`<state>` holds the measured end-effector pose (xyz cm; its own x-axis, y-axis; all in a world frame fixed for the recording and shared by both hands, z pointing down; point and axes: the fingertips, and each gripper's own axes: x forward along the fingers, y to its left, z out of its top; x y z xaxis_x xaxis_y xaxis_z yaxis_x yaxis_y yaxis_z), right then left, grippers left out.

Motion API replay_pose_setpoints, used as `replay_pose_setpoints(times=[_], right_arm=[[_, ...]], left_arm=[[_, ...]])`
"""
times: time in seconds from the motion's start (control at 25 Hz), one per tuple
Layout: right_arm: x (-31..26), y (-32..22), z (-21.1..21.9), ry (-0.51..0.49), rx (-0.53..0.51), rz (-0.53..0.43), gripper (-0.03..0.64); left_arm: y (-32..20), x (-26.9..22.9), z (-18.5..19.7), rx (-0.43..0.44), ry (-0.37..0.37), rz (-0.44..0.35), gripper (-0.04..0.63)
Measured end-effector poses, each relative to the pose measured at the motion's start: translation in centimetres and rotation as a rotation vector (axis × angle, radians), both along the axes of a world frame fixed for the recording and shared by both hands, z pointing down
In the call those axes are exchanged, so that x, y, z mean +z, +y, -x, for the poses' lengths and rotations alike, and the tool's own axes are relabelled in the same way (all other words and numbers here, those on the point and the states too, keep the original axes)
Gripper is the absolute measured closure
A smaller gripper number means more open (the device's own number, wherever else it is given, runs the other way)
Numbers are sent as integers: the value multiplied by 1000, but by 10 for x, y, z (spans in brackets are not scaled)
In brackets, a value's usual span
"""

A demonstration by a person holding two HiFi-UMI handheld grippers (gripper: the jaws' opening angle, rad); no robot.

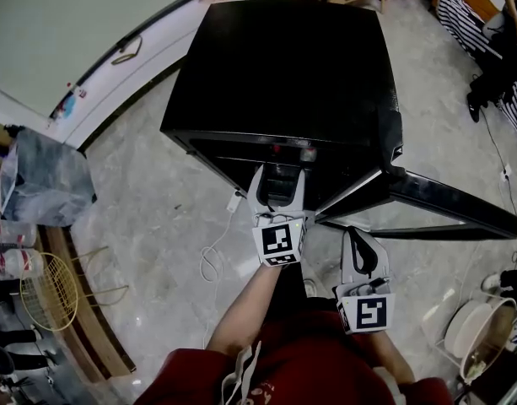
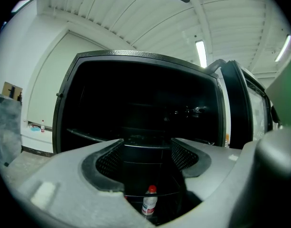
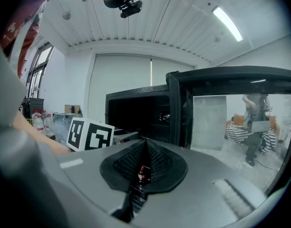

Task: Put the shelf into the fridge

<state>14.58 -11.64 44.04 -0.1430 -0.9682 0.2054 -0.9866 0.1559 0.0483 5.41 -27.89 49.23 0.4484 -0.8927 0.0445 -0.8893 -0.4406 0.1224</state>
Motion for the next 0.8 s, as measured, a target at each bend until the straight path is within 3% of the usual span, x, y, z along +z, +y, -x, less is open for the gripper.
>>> replay_pose_setpoints(times=[0.8], right_arm=[[-1, -45, 9, 3, 60, -4, 617]], left_arm=[[-55, 1, -18, 66, 2, -29, 281]])
